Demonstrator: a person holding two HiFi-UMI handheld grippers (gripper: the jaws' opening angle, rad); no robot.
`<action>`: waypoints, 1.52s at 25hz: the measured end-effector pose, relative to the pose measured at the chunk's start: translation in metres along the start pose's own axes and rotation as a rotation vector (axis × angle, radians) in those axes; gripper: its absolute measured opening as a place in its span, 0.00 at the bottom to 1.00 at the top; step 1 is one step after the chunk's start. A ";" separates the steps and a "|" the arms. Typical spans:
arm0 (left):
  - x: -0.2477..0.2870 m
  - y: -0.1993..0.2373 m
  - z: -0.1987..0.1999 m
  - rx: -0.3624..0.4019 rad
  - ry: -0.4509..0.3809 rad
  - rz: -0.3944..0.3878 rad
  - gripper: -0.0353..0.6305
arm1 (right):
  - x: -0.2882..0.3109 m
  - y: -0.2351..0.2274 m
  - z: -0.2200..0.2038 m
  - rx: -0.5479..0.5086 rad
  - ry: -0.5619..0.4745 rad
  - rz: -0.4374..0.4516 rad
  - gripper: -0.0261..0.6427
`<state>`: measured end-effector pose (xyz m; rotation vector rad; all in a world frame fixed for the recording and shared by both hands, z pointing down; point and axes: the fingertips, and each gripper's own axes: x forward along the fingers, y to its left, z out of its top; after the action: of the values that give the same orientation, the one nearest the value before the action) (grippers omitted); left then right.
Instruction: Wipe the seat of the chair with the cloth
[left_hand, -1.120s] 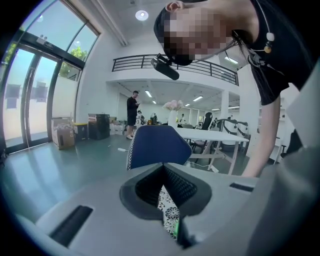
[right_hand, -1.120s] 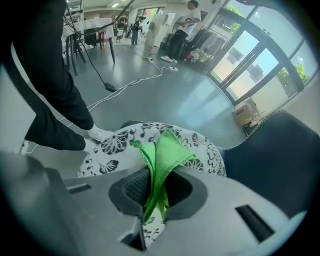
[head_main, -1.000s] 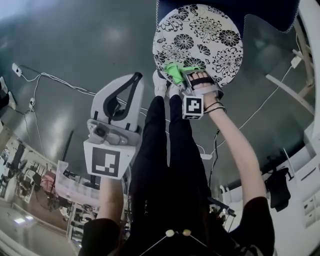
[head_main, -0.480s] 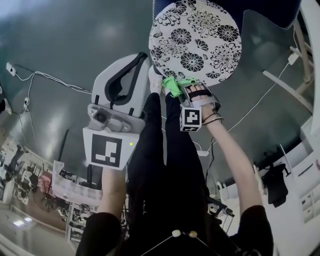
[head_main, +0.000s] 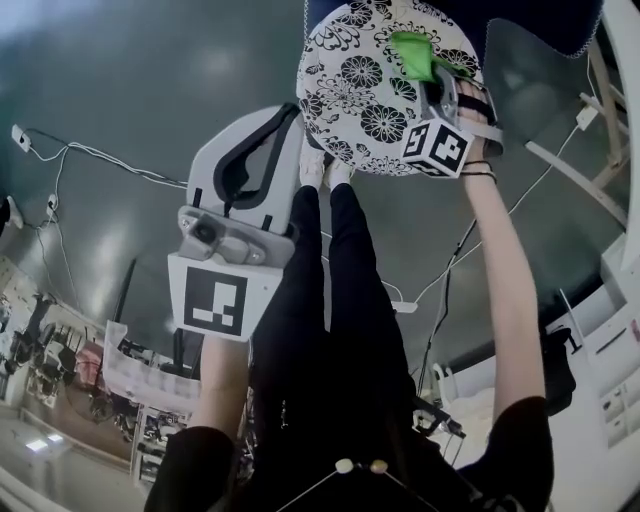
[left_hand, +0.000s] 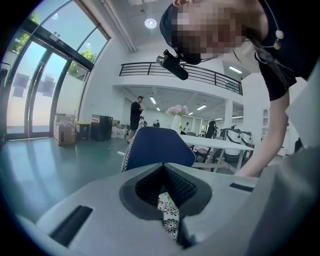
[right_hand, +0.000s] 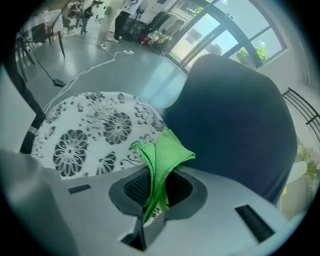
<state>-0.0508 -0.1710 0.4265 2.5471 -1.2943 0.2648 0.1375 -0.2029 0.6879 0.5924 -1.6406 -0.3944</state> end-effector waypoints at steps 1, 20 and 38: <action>0.001 -0.002 0.001 0.005 0.001 -0.008 0.06 | 0.009 -0.020 -0.009 0.010 0.024 -0.034 0.12; 0.007 -0.008 0.004 -0.022 -0.010 -0.042 0.06 | -0.021 0.132 -0.034 -0.036 0.026 0.279 0.12; 0.008 -0.027 0.006 -0.050 -0.024 -0.054 0.06 | -0.092 0.243 -0.047 -0.001 0.015 0.483 0.12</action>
<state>-0.0236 -0.1638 0.4185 2.5459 -1.2223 0.1890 0.1536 0.0504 0.7596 0.1829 -1.7043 -0.0356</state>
